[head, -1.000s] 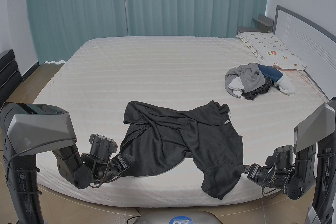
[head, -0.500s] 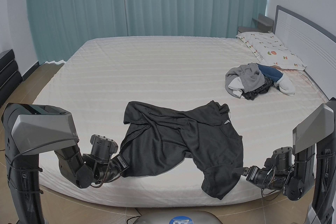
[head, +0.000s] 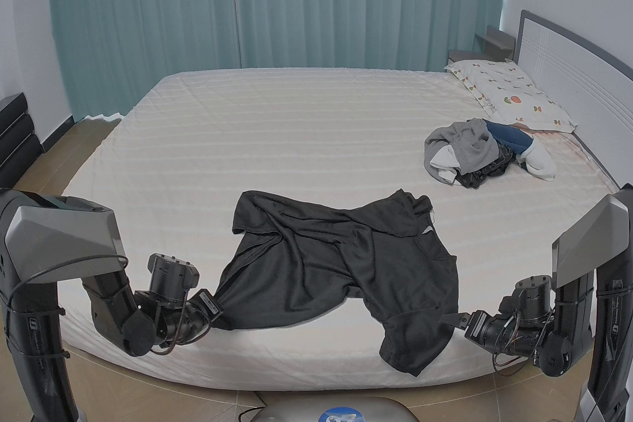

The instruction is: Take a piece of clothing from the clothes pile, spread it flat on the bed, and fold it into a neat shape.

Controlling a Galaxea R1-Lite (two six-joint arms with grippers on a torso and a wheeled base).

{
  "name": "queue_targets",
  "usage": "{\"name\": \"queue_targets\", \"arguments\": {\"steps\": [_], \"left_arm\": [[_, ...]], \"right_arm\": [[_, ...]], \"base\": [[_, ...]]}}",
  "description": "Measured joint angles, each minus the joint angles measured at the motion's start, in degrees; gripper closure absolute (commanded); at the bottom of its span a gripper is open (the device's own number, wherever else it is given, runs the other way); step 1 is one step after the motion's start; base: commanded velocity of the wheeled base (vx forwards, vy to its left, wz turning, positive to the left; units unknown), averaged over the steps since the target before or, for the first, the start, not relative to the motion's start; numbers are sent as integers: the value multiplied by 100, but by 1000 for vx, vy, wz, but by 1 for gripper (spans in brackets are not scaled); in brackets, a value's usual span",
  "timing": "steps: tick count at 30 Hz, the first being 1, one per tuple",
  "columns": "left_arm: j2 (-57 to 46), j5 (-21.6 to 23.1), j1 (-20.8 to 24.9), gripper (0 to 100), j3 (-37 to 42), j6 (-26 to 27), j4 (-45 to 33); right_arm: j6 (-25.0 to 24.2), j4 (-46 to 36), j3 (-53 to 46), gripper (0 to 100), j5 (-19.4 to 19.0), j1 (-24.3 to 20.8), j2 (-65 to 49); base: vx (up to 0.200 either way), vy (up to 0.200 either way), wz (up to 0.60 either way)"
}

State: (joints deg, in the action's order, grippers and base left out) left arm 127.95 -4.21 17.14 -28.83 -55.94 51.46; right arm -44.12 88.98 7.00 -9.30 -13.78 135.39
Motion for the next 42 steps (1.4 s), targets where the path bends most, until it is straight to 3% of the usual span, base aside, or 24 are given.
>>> {"name": "queue_targets", "arguments": {"steps": [13, 20, 34, 35, 42], "left_arm": [[-395, 87, -312, 100, 445, 13, 90], [-483, 516, -579, 100, 494, 6, 93], [-507, 614, -739, 100, 439, 6, 74], [-507, 614, -741, 100, 435, 6, 74], [-474, 655, -839, 100, 428, 44, 73]], "right_arm": [[63, -5, 675, 0, 13, 94, -28], [169, -194, 1307, 0, 5, 59, 227], [372, -95, 1191, 0, 77, 69, 446], [400, -112, 1221, 100, 77, 59, 463], [552, -165, 1307, 100, 82, 63, 541]], "base": [[0, 0, 0], [0, 0, 0], [0, 0, 0], [0, 0, 0], [0, 0, 0]]}}
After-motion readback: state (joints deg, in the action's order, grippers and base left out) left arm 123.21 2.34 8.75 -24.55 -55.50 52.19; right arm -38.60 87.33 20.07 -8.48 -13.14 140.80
